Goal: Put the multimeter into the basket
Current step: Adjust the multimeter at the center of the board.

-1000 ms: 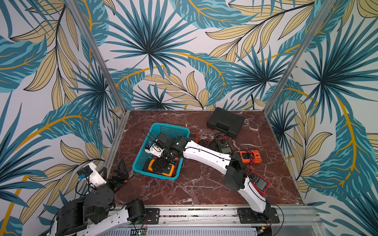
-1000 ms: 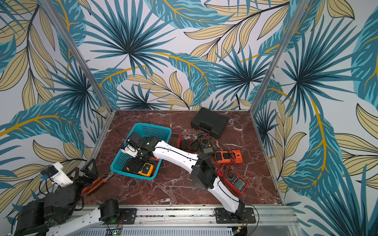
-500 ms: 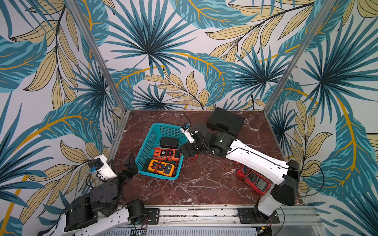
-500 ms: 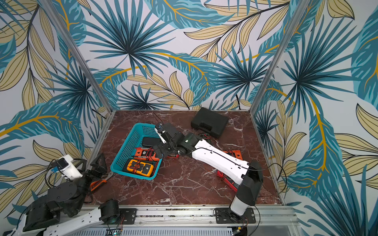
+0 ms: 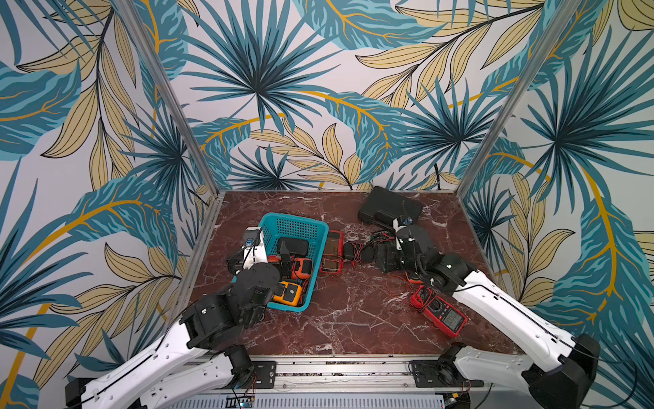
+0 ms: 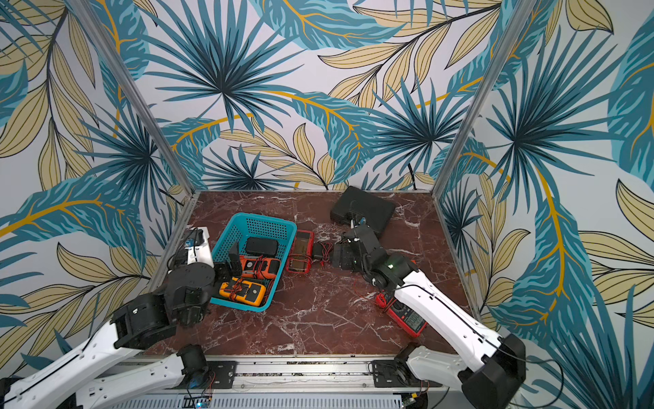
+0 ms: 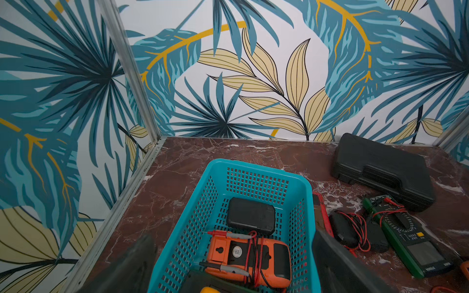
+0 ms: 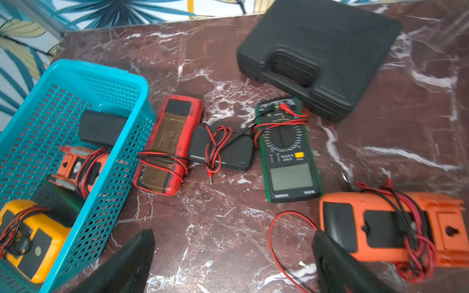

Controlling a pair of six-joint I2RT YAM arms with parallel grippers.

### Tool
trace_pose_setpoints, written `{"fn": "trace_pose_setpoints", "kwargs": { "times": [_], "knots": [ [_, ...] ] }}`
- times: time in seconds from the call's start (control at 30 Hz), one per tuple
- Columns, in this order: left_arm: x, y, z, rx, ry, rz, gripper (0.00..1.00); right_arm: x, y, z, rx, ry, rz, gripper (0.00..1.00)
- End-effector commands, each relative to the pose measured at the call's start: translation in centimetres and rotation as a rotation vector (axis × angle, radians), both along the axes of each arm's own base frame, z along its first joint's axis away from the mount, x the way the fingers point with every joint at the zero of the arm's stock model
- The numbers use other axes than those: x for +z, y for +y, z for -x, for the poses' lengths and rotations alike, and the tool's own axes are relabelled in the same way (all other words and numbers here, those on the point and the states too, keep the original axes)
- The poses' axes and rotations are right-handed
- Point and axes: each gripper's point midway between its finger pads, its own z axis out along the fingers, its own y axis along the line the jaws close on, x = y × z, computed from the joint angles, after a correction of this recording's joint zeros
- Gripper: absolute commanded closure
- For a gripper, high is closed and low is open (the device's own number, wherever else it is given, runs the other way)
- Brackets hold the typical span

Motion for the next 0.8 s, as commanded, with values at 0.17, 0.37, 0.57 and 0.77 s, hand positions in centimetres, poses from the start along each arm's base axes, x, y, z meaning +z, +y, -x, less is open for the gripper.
{"fn": "trace_pose_setpoints", "kwargs": {
  "times": [0.17, 0.37, 0.57, 0.77],
  "knots": [
    [-4.3, -12.3, -5.5, -0.314, 0.209, 0.066, 0.0, -0.9, -6.2, 1.9, -0.206, 0.013, -0.005, 0.01],
    [-8.4, -19.0, -7.4, -0.457, 0.338, 0.128, 0.0, -3.2, -10.2, 2.3, -0.348, 0.113, -0.028, 0.01],
    [-10.8, -22.7, -6.7, -0.536, 0.373, 0.117, 0.0, -6.8, -15.8, 4.4, -0.57, 0.195, -0.14, 0.0],
    [-12.3, -25.0, -5.3, -0.585, 0.378, 0.004, 0.0, -11.3, -18.8, 7.0, -0.701, 0.26, -0.24, 0.0]
  ]
}}
